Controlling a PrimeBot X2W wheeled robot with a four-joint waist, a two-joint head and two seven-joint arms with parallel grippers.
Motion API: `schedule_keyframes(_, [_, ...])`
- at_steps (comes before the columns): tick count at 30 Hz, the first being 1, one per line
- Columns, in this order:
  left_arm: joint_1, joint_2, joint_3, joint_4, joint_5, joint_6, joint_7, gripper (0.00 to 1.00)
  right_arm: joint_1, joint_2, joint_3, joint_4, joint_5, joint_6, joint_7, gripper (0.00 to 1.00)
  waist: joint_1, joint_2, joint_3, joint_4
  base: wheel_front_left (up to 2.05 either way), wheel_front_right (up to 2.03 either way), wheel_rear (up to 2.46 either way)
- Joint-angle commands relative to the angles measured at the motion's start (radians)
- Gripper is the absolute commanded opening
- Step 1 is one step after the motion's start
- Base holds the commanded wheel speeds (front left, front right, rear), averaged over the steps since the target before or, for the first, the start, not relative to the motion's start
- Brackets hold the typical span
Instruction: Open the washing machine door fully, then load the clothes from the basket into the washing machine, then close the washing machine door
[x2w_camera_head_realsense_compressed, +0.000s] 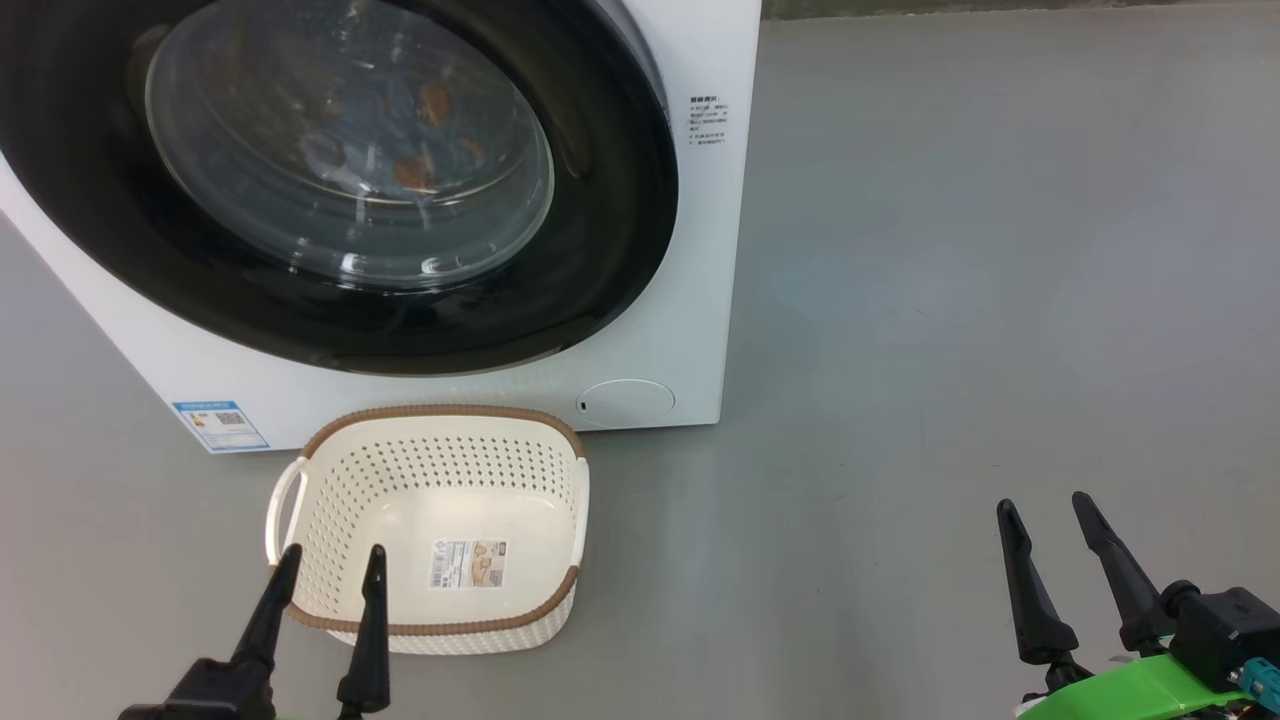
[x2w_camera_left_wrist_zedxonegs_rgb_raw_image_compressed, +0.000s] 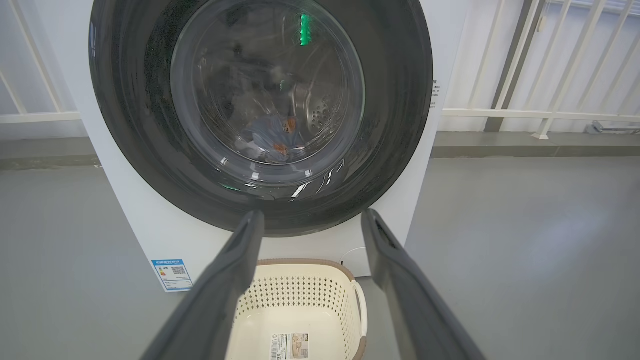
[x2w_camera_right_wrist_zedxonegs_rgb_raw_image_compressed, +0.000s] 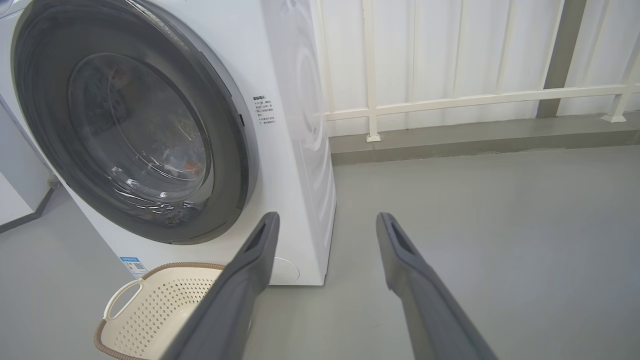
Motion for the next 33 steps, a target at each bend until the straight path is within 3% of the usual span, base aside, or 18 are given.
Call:
schedule_keyframes(1, [-0.023, 0.016, 0.028, -0.037, -0.004, 0.011, 0.0, 1.0, -0.013, -0.003, 0.021, -0.029, -0.012, -0.003, 0.0, 1.0, 0.0, 0.0, -0.001, 0.0, 0.0, 0.0, 0.0])
schedule_keyframes(20, [-0.025, 0.023, 0.022, -0.039, -0.01, 0.031, -0.005, 1.0, -0.019, -0.001, 0.026, -0.026, -0.012, -0.003, -0.003, 1.0, 0.0, 0.0, 0.003, -0.007, 0.0, 0.0, 0.0])
schedule_keyframes(21, [0.0, 0.004, -0.008, -0.002, -0.003, 0.026, 0.0, 0.0, 0.0, 0.003, 0.002, 0.001, 0.0, 0.0, 0.0, 0.0, 0.0, 0.0, 0.003, -0.007, 0.0, 0.0, 0.0])
schedule_keyframes(33, [0.002, -0.016, -0.007, 0.05, -0.087, 0.017, 0.014, 0.0, -0.006, 0.004, 0.007, 0.077, 0.086, 0.0, 0.014, 0.0, 0.0023, 0.0, -0.002, -0.01, 0.0, 0.0, 0.0])
